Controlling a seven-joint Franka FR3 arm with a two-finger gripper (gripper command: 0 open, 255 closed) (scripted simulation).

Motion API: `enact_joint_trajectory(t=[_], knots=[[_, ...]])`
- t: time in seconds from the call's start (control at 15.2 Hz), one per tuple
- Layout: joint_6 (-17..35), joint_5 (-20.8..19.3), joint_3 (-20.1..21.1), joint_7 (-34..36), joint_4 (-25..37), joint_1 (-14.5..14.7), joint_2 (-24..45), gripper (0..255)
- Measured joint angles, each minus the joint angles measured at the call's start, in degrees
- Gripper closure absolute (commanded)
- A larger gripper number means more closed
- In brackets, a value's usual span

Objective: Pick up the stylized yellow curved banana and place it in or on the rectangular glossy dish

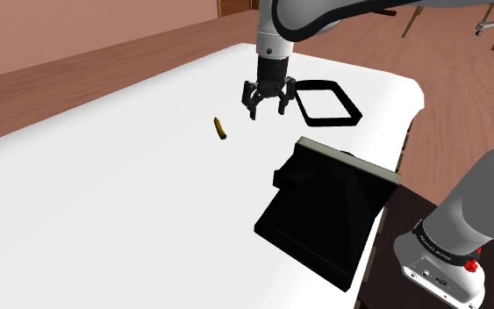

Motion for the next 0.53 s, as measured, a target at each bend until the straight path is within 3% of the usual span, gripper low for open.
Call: enact_joint_trajectory(t=[0.53], knots=[[0.07,-4.05,1.88,9.49,19.03,3.38,17.97,0]])
